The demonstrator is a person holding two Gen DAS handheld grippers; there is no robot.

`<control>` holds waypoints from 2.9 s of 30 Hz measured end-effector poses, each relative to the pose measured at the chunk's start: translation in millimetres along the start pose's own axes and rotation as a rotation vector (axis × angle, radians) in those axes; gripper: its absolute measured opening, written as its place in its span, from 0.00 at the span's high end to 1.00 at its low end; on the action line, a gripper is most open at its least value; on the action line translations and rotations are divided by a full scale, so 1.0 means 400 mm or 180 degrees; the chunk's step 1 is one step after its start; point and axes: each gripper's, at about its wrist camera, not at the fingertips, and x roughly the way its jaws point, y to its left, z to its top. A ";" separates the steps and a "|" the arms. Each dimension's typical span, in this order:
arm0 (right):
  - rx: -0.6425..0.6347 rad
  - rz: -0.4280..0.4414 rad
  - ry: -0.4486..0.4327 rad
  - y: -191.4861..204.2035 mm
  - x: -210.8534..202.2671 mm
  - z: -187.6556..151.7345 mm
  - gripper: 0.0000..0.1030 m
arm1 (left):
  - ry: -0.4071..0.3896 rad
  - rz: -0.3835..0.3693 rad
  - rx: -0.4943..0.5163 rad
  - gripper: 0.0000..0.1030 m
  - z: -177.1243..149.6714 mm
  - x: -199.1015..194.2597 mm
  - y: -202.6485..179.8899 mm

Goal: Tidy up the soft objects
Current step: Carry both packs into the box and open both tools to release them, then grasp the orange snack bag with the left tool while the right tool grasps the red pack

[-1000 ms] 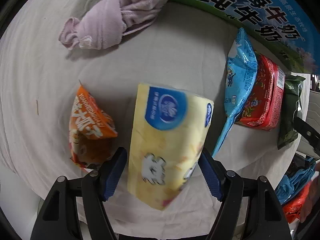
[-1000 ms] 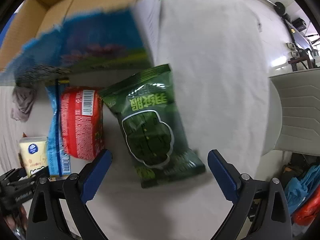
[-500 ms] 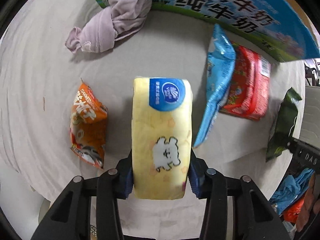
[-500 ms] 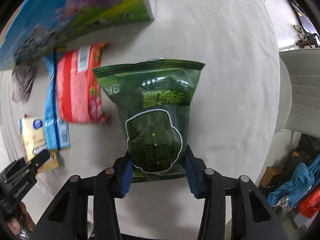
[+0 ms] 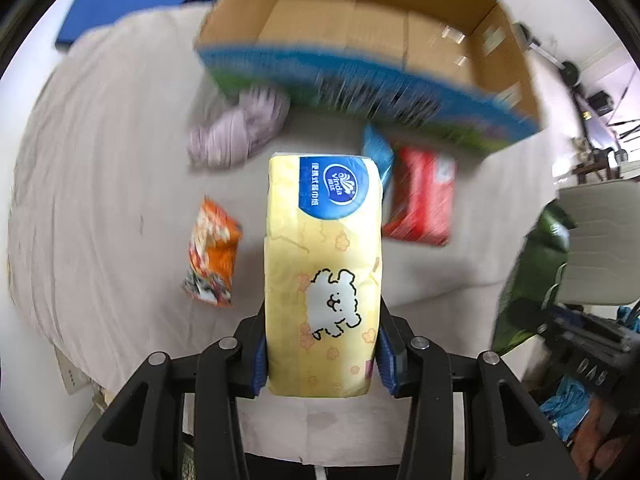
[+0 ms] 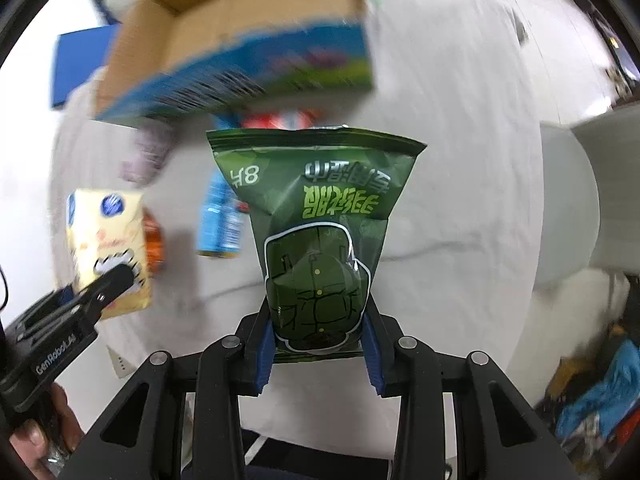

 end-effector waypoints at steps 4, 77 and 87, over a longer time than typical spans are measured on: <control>-0.0141 0.0111 -0.0220 0.028 -0.137 0.031 0.62 | -0.0253 -0.0074 0.0130 0.61 0.088 -0.153 -0.037; 0.0149 -0.0703 -0.0642 0.204 -0.096 0.511 0.00 | -0.0630 -0.0074 0.0590 0.01 0.615 -0.148 -0.015; 0.0017 -0.0780 -0.1057 0.253 -0.243 0.346 0.00 | -0.1020 0.0051 0.0513 0.01 0.453 -0.271 0.013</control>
